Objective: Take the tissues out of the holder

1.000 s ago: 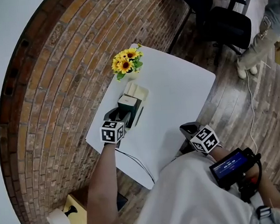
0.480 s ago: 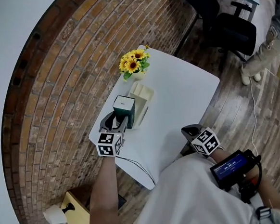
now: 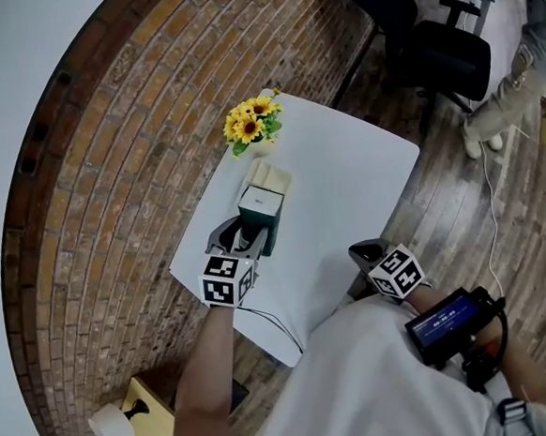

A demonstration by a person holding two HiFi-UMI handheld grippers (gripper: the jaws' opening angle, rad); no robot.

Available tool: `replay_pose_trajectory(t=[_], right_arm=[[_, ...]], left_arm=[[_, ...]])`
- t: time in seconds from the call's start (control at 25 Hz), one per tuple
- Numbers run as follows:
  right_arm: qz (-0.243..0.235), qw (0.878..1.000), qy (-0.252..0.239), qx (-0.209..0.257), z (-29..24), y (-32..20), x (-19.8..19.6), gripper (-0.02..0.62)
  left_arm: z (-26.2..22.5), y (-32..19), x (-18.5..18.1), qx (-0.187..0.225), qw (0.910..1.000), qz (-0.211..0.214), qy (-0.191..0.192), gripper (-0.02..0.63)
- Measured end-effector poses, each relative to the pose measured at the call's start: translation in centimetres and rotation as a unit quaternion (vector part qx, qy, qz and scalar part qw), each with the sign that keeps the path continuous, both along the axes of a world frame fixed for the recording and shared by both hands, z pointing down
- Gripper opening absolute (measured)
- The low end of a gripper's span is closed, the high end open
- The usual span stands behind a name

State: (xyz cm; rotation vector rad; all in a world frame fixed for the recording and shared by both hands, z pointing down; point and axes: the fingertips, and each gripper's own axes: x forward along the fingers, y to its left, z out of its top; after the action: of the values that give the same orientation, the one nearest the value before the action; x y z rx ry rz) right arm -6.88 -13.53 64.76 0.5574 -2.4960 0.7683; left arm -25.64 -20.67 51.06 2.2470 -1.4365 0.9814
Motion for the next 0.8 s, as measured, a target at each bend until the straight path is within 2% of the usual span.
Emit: replay_pose_trajectory(t=[0.08,0.24,0.44,0.56,0.72,0.8], right_arm=[[0.007,1.000,0.001,0.000,0.1,-0.1,0.6,0.006],[0.026,1.000,0.000,0.001,0.4,-0.9,0.9,0.006],[0.043,0.999,0.001,-0.006,0.4,-0.4,2.2,0.006],[0.055,0.998,0.002,-0.011,0.6,-0.1,3.3,0.006],[0.069,0.998,-0.001,-0.014,0.7,-0.5,3.6,0.006],[0.079,0.997,0.000,-0.018,0.9,-0.5,4.4,0.006]], left_arm=[[0.9,-0.5,1.9,-0.017,0.9997,0.016,0.001,0.227],[2.8,-2.4,4.9,-0.050,0.9967,0.060,-0.024,0.227],[4.8,-3.4,8.3,-0.090,0.9914,0.084,-0.044,0.227],[7.1,-3.8,10.1,-0.117,0.9855,0.108,-0.060,0.227],[10.4,-4.9,10.8,-0.152,0.9732,0.139,-0.102,0.229],[11.8,-5.4,11.4,-0.169,0.9683,0.147,-0.111,0.229]])
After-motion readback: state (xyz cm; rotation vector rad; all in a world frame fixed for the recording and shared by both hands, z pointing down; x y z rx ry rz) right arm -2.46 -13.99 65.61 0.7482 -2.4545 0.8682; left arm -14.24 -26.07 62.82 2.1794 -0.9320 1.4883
